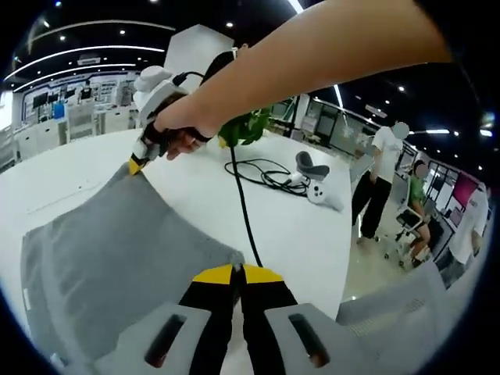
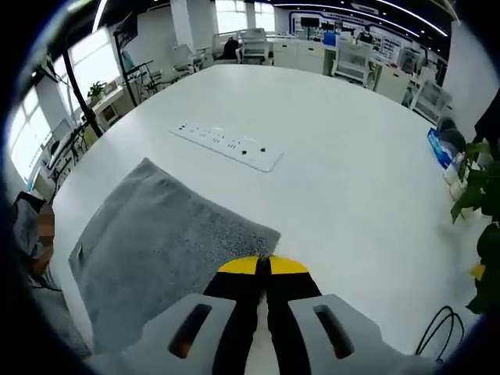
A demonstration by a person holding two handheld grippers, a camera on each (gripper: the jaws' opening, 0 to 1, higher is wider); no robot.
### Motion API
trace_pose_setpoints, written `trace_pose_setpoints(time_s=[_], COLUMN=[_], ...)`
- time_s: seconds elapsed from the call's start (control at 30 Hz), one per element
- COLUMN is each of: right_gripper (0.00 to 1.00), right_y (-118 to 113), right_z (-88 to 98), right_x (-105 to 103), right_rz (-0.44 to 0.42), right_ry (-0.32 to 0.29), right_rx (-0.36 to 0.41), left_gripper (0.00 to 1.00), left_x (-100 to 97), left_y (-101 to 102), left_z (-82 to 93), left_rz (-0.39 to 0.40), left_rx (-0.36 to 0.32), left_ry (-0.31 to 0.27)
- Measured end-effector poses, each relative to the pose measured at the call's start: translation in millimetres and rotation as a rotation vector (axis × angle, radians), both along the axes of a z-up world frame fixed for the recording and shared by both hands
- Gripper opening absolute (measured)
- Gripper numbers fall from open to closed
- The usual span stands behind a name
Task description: Fold the towel on the table until its edges align and the towel forms a compact rectangular stack.
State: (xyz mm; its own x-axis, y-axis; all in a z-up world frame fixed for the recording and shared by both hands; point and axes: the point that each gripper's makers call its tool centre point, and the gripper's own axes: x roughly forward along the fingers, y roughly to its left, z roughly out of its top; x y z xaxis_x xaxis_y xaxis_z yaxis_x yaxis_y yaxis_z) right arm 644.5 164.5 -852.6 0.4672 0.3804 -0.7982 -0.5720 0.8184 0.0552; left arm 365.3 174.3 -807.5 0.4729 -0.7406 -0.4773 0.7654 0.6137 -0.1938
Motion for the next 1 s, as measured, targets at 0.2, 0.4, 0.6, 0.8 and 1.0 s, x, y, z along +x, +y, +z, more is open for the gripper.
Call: trace_pose_setpoints(time_s=[0.2, 0.4, 0.6, 0.8, 1.0], right_gripper=[0.00, 0.00, 0.00, 0.00, 0.00], right_y=[-2, -2, 5, 14, 25], right_z=[12.9, 16.8, 31.1, 44.1, 55.5], right_x=[1, 4, 2, -2, -1], right_rz=[-0.011, -0.023, -0.042, -0.060, -0.065], right_ry=[-0.006, -0.003, 0.003, 0.009, 0.008], right_rx=[0.006, 0.011, 0.034, 0.044, 0.050], left_gripper=[0.02, 0.02, 0.02, 0.02, 0.02], left_x=[-1.1, -3.2, -4.5, -6.8, -3.7], left_y=[6, 21, 32, 44, 59], left_z=[12.5, 27.4, 35.9, 47.7, 54.7], left_rz=[0.000, 0.005, 0.007, 0.020, 0.047], left_rx=[-0.020, -0.033, -0.044, -0.062, -0.077], left_ry=[-0.016, -0.047, -0.059, -0.079, -0.097])
